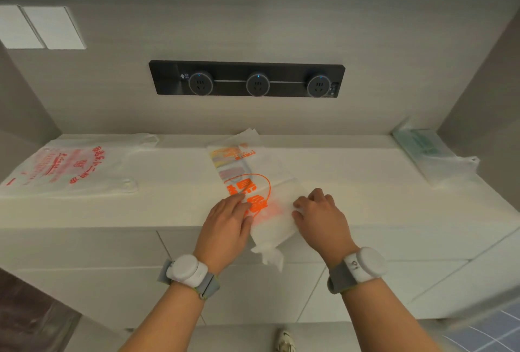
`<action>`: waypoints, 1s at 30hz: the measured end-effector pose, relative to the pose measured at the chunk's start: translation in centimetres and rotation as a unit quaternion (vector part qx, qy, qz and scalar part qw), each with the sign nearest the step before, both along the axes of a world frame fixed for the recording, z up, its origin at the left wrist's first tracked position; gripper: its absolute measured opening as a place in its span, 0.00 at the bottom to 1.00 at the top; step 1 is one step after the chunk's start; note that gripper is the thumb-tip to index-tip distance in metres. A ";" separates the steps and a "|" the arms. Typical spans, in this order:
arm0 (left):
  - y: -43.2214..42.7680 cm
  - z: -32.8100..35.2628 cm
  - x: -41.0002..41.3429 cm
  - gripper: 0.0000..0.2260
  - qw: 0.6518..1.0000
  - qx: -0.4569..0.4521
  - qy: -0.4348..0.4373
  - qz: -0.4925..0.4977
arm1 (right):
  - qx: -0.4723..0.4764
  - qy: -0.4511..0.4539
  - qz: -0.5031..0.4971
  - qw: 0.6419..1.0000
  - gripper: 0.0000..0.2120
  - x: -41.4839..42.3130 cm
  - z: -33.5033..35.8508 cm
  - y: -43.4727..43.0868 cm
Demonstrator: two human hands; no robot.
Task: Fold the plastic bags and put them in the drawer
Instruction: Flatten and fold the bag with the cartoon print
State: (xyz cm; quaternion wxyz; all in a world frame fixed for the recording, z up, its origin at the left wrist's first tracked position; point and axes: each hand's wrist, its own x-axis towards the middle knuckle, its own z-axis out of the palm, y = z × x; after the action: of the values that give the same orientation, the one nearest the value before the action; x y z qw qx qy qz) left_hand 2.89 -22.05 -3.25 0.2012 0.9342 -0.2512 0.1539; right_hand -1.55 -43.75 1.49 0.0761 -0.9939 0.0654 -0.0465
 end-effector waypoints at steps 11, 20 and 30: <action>4.2 0.0 0.5 0.16 0.995 -0.033 0.080 -0.054 | 0.027 -0.073 0.087 0.993 0.15 -2.6 -1.0 1.2; 6.0 -1.3 0.9 0.48 0.990 0.042 0.071 -0.113 | -0.025 -0.055 0.247 0.967 0.49 -1.0 -2.7 -3.2; 5.2 -1.8 1.0 0.32 0.993 0.045 0.038 -0.098 | -0.010 -0.041 0.284 0.958 0.42 0.4 -5.3 -4.1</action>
State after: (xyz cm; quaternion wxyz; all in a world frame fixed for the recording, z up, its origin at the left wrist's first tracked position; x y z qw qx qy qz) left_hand 3.84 -16.84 -5.07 0.1823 0.9186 -0.3400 0.0861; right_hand -1.13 -47.87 -3.86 0.0786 -0.9694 -0.2233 -0.0643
